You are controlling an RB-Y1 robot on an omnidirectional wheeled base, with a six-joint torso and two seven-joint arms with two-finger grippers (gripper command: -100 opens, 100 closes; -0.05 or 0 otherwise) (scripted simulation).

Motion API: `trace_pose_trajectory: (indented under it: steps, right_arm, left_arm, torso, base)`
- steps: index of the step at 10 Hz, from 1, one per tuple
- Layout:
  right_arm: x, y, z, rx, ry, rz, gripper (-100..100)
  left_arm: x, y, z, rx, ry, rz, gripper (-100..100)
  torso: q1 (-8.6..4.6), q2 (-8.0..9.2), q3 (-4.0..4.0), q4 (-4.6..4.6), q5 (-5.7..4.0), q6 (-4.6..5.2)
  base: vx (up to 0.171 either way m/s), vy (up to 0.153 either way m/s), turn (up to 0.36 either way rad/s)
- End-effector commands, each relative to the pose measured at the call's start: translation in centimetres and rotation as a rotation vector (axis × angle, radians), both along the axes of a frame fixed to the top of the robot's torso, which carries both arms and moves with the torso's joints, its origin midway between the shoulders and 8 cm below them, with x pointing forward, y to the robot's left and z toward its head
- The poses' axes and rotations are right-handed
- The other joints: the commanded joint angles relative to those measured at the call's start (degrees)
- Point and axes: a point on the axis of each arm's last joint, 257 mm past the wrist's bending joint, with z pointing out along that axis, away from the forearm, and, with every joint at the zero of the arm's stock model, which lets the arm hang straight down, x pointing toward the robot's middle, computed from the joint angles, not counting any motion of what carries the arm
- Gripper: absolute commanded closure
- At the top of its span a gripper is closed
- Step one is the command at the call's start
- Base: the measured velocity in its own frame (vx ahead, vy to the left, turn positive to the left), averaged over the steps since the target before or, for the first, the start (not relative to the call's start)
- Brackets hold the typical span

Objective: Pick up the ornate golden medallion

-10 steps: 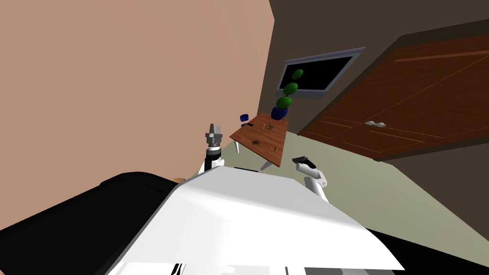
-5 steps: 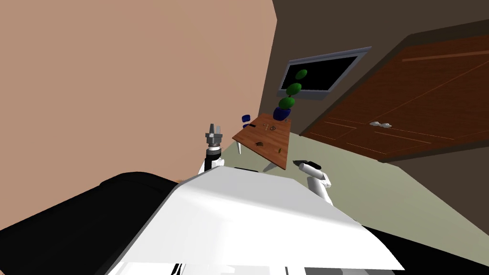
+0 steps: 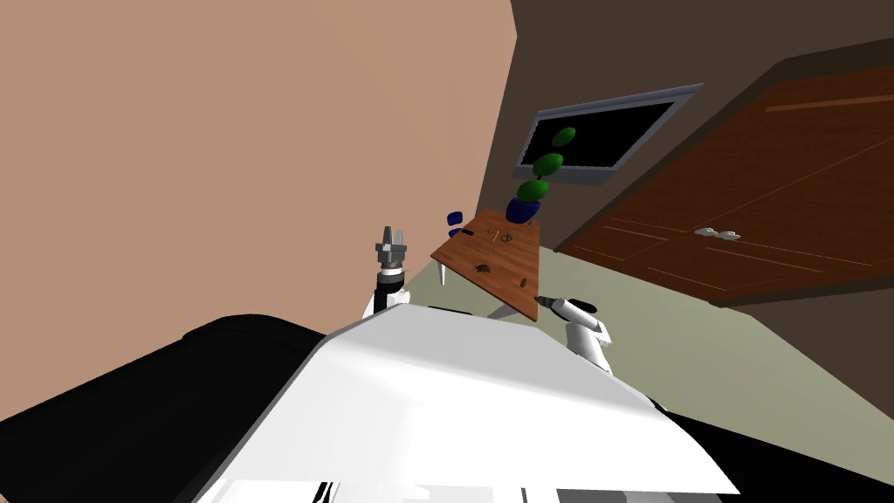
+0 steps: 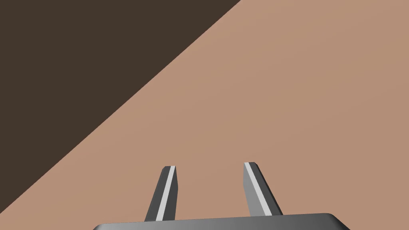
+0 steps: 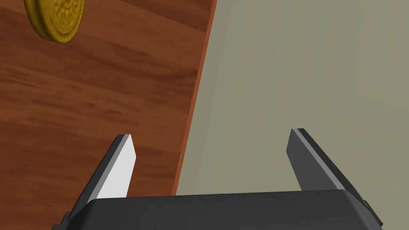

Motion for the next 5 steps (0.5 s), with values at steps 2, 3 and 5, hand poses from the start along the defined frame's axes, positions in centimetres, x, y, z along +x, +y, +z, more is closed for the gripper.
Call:
trace_pose_trajectory:
  steps: [2,3,5]
  right_arm:
    - [-0.29,0.49,-0.6,0.099,-0.021,-0.066,-100]
    - [-0.32,0.77,-0.82,0.148,-0.035,-0.098,-100]
    - [-0.18,1.29,-1.01,0.23,-0.065,-0.149,-100]
  left_arm:
    - [0.0,0.0,0.0,0.0,0.0,0.0,0]
    - [0.0,0.0,0.0,0.0,0.0,0.0,0]
    - [0.0,0.0,0.0,0.0,0.0,0.0,0]
  torso:
    - [-0.11,0.01,0.0,0.0,-0.02,0.0]
    - [-0.29,0.17,0.09,0.02,-0.06,0.03]
    - [-0.36,0.18,0.1,0.04,-0.08,0.01]
  base:
    - [0.09,0.079,0.052]
    - [0.052,0.042,0.047]
    - [0.089,0.043,0.083]
